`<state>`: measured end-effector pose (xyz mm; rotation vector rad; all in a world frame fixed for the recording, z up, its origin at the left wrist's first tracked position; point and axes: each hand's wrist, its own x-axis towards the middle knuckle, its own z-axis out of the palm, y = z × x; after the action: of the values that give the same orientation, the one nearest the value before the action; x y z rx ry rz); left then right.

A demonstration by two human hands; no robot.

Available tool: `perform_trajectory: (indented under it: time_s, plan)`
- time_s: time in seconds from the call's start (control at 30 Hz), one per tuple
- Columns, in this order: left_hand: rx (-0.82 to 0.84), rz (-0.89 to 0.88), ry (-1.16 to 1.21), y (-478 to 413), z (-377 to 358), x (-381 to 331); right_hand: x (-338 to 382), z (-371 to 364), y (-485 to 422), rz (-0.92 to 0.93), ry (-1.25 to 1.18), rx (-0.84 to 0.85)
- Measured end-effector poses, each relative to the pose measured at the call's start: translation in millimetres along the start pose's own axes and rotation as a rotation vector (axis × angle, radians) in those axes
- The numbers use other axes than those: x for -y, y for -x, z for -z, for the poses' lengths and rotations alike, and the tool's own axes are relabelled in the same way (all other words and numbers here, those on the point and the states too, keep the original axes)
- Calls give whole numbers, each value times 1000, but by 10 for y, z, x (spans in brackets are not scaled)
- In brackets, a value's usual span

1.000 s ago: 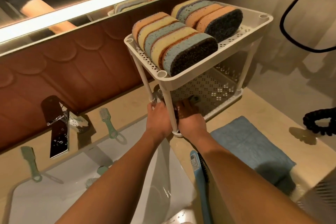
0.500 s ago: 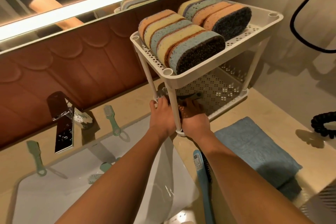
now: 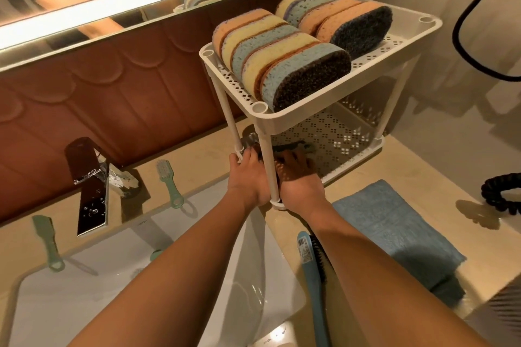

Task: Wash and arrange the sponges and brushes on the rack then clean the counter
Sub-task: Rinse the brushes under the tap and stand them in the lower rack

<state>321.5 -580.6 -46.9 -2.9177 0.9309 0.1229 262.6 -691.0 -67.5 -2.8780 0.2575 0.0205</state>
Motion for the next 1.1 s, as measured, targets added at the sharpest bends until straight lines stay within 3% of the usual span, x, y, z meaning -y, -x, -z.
perform_trajectory:
  time_s: [0.2,0.4,1.0,1.1]
  plan:
    - [24,-11,-51,-49,-30,26,4,-24,-5,-51,-52,50]
    - [13,21,160,-47,-73,42,18,62,-20,-48,-75,110]
    - [22,26,219,-19,-70,20,13,84,20,-3,-61,67]
    - [22,37,254,-5,-46,13,6,71,32,-68,-186,87]
